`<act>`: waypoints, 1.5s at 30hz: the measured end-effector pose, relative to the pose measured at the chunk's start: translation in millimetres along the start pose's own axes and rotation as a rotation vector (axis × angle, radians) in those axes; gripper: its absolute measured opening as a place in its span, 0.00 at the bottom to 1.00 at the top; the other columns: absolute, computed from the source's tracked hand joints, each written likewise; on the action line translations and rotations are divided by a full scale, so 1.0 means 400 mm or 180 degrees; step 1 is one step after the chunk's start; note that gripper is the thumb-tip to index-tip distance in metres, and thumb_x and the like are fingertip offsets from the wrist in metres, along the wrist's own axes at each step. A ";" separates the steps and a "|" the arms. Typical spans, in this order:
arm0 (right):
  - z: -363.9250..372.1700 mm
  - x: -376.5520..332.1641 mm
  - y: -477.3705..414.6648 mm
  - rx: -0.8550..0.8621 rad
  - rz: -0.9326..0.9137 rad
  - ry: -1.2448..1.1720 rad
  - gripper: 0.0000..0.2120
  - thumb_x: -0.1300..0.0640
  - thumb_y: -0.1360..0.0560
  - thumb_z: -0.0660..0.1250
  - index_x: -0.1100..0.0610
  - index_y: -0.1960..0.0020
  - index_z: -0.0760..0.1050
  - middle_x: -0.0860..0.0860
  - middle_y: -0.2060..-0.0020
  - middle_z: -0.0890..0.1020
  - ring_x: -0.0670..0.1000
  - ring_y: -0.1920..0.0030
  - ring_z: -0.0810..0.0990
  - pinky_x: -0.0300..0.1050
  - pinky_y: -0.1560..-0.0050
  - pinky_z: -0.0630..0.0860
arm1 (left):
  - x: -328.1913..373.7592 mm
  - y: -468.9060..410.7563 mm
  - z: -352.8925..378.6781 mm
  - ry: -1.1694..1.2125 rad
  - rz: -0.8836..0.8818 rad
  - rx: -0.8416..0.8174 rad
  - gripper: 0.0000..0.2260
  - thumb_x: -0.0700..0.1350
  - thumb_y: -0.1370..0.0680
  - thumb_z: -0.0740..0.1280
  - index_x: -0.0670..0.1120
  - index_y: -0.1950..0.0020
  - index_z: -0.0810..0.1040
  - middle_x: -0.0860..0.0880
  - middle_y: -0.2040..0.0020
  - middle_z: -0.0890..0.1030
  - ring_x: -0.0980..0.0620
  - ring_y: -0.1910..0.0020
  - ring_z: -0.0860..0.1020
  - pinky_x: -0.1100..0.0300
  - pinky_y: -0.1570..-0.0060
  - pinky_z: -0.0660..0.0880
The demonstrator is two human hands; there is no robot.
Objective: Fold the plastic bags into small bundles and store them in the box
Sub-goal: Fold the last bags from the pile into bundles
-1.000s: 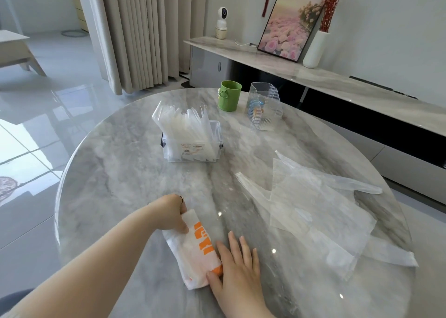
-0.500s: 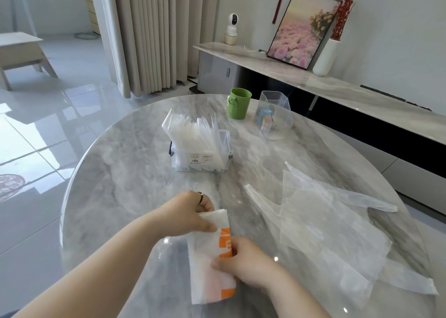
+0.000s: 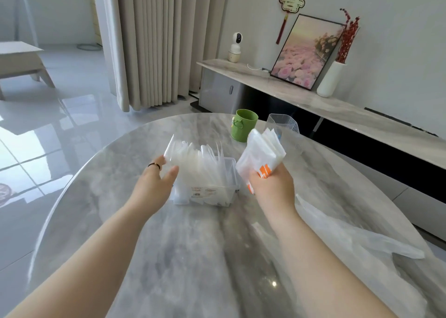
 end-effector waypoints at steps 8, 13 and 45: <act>0.147 -0.071 -0.115 -0.0631 -0.0579 0.1785 0.12 0.55 0.19 0.51 0.61 0.41 0.66 0.59 0.44 0.76 0.60 0.44 0.75 0.46 0.58 0.63 | -0.007 -0.028 0.020 -0.0023 0.0066 -0.0204 0.10 0.45 0.19 0.55 0.47 0.60 0.66 0.51 0.64 0.69 0.49 0.61 0.69 0.63 0.66 0.62; 0.185 -0.114 -0.123 -0.0912 -0.0649 0.2176 0.13 0.60 0.19 0.49 0.62 0.38 0.65 0.61 0.42 0.76 0.60 0.41 0.74 0.47 0.56 0.65 | -0.004 -0.036 0.027 -0.0121 0.0063 -0.0279 0.11 0.45 0.20 0.56 0.47 0.62 0.64 0.48 0.67 0.65 0.51 0.69 0.63 0.61 0.70 0.59; 0.176 -0.077 -0.159 -0.0915 -0.0144 0.2208 0.14 0.68 0.26 0.58 0.62 0.43 0.74 0.57 0.44 0.78 0.59 0.43 0.76 0.43 0.56 0.67 | -0.011 -0.041 0.030 -0.0515 0.0279 -0.0170 0.10 0.46 0.20 0.55 0.51 0.62 0.65 0.49 0.55 0.69 0.49 0.59 0.69 0.62 0.68 0.61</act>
Point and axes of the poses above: each hand's wrist, its own y-axis away from the middle knuckle, its own z-axis out of the palm, x = y × z, the point moved 2 cm from there along -y, towards the middle knuckle
